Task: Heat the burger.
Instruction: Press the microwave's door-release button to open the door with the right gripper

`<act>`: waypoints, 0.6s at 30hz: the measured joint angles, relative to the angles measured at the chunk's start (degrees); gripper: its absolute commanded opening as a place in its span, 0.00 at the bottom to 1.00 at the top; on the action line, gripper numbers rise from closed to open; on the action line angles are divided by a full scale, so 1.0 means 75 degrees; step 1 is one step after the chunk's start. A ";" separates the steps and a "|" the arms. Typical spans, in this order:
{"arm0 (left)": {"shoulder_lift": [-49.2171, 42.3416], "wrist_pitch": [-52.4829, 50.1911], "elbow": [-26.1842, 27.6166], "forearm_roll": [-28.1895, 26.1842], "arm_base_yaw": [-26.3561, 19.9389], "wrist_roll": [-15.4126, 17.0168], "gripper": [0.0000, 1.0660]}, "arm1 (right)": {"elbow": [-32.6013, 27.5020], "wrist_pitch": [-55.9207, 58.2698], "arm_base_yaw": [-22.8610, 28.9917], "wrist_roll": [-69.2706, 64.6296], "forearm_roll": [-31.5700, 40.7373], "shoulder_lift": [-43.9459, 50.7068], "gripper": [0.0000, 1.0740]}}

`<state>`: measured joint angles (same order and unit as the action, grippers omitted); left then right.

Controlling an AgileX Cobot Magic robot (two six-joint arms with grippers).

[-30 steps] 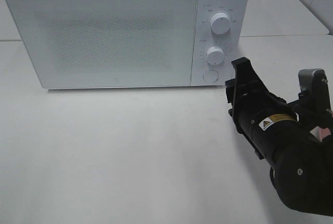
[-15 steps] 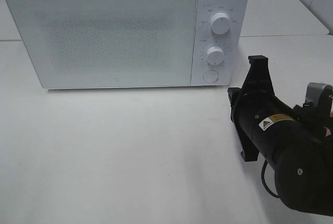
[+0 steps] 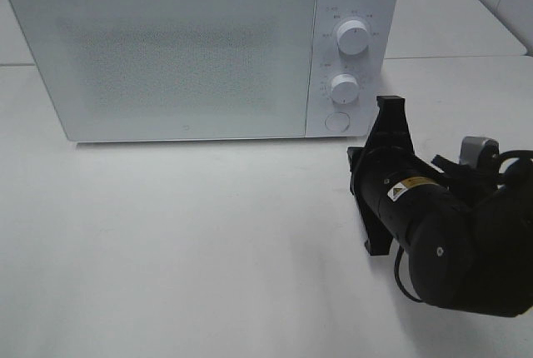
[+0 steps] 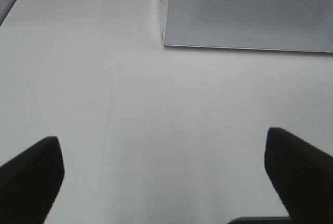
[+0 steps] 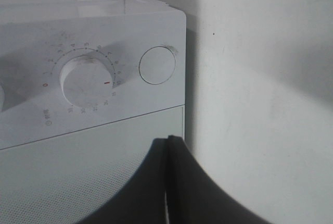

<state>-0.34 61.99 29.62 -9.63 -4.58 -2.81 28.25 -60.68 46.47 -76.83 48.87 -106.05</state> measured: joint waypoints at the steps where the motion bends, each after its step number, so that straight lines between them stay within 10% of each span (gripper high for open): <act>1: 0.0000 0.0000 0.0000 0.0000 0.0000 0.0000 0.94 | 0.0000 0.0000 0.0000 0.0000 0.0000 0.0000 0.00; 18: 0.0000 0.0000 0.0000 0.0000 0.0000 0.0000 0.94 | 0.1314 0.0665 -0.1176 -0.0199 -0.1253 -0.0978 0.00</act>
<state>-0.34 61.99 29.62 -9.63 -4.58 -2.81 38.10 -55.69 37.64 -78.32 39.48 -113.39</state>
